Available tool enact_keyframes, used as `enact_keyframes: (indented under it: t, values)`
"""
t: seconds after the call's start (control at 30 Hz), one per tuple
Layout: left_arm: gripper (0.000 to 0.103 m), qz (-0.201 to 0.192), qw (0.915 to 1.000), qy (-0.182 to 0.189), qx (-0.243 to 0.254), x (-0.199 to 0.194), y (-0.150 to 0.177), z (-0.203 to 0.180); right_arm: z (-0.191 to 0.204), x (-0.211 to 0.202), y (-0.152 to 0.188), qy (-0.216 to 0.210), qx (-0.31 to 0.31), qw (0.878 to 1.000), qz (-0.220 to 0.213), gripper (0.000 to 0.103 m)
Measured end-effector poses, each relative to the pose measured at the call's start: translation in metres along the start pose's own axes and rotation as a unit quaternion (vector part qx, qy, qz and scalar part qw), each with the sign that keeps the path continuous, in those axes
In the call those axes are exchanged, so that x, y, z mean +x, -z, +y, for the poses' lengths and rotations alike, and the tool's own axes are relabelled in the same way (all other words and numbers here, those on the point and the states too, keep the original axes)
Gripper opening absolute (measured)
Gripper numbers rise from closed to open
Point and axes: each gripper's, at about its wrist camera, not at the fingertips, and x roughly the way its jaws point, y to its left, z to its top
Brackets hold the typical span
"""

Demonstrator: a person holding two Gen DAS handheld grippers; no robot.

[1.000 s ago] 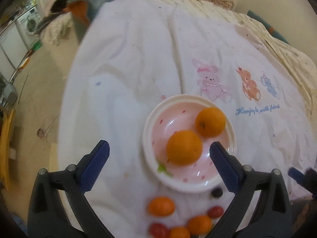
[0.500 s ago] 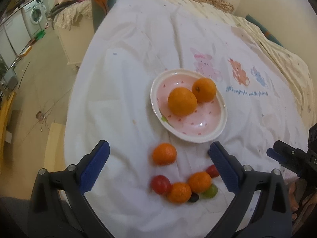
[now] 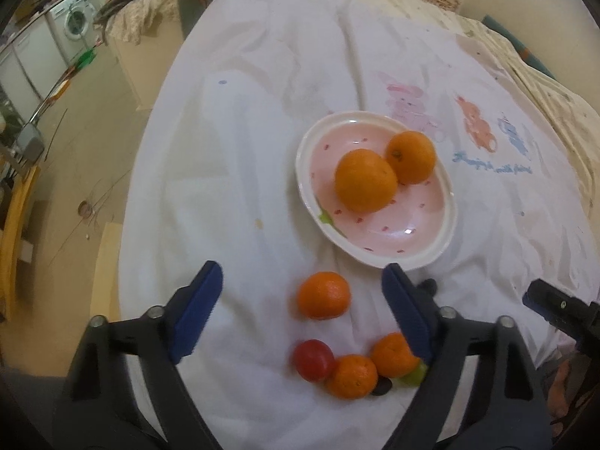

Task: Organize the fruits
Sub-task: 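Grasp a small orange from the fruit cluster with the left gripper, then grasp another orange with the right gripper while the left gripper holds its orange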

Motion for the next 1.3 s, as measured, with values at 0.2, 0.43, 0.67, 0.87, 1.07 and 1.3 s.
enact_keyframes:
  t: [0.2,0.43,0.67,0.87,1.07,1.3]
  values:
    - [0.07,0.042,0.9991,0.009,0.001,0.022,0.003,-0.003,-0.011,0.007,-0.005,-0.004,0.027,1.0,0.014,0.082]
    - [0.063,0.105,0.9944,0.012,0.006,0.054,0.01,-0.014,-0.009,0.011,-0.01,-0.001,0.024,1.0,0.019,0.082]
    - [0.037,0.106,0.9943,0.014,0.003,0.058,0.014,-0.013,-0.018,0.01,-0.012,-0.005,0.05,0.999,0.02,0.082]
    - [0.035,0.098,0.9948,0.02,0.018,0.046,0.014,-0.016,-0.018,0.01,-0.011,0.0,0.048,0.999,0.02,0.082]
    - [0.035,0.055,0.9981,0.023,0.014,0.017,0.009,-0.014,-0.019,0.014,-0.008,0.004,0.04,0.999,0.031,0.082]
    - [0.034,0.019,0.9996,0.021,0.007,0.0,0.001,-0.011,-0.003,0.038,0.009,-0.02,0.022,0.994,0.103,0.071]
